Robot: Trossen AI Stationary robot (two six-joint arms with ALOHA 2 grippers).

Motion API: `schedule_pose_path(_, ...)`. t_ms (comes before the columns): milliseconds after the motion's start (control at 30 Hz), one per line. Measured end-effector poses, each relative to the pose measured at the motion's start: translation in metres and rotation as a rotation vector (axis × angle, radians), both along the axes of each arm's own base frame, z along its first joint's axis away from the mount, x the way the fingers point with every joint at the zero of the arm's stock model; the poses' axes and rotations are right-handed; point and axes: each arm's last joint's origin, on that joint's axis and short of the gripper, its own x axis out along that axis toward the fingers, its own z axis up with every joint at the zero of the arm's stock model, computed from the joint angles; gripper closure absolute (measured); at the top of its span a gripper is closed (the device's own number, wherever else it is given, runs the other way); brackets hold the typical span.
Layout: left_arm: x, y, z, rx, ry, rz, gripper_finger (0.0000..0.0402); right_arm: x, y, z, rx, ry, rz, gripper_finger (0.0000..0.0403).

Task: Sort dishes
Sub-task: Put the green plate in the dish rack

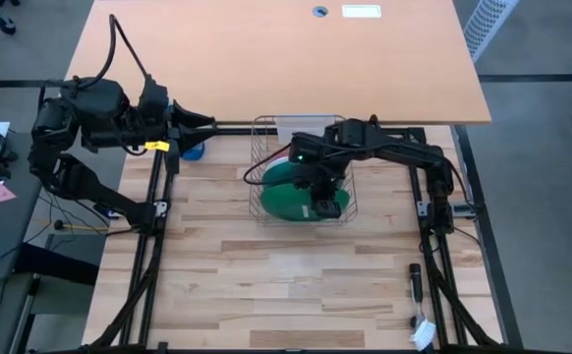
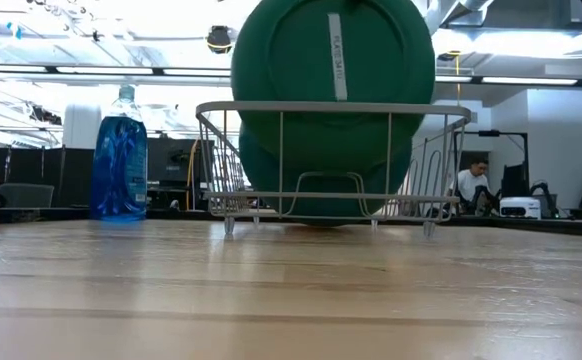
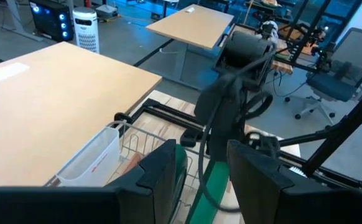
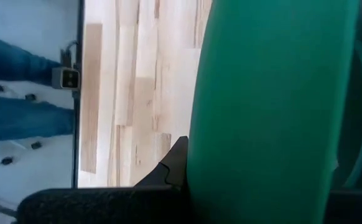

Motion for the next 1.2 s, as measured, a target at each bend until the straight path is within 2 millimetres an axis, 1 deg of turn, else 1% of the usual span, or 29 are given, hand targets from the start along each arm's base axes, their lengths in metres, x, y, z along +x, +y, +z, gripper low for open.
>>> schedule_pose_path(167,0.000,0.000,0.000,0.000,0.000,0.000,0.0263,-0.005,-0.003,0.021,-0.034,-0.083,-0.024,0.0350)
schedule_pose_path(233,0.000,0.000,0.000,0.001,0.001,0.000,0.0263,-0.007,-0.005,0.026,-0.036,-0.108,-0.028,0.0350)
schedule_pose_path(467,0.000,0.001,0.000,-0.002,-0.003,0.024,0.0263,-0.006,-0.005,0.024,-0.015,-0.094,-0.032,0.0350)
schedule_pose_path(567,0.000,0.001,0.000,-0.009,-0.005,0.028,0.0263,-0.002,-0.004,0.020,-0.011,-0.086,-0.016,0.0350)
schedule_pose_path(800,0.000,0.001,0.000,-0.015,-0.008,0.030,0.0263,0.004,-0.002,-0.012,-0.001,0.039,0.002,0.0350)
schedule_pose_path(900,0.000,0.001,0.000,-0.017,-0.009,0.030,0.0263,0.005,0.000,-0.021,-0.007,0.068,0.010,0.0350)
schedule_pose_path(1200,0.000,0.001,0.000,-0.016,-0.005,0.030,0.0263,0.005,0.001,-0.022,-0.021,0.077,0.010,0.0350)
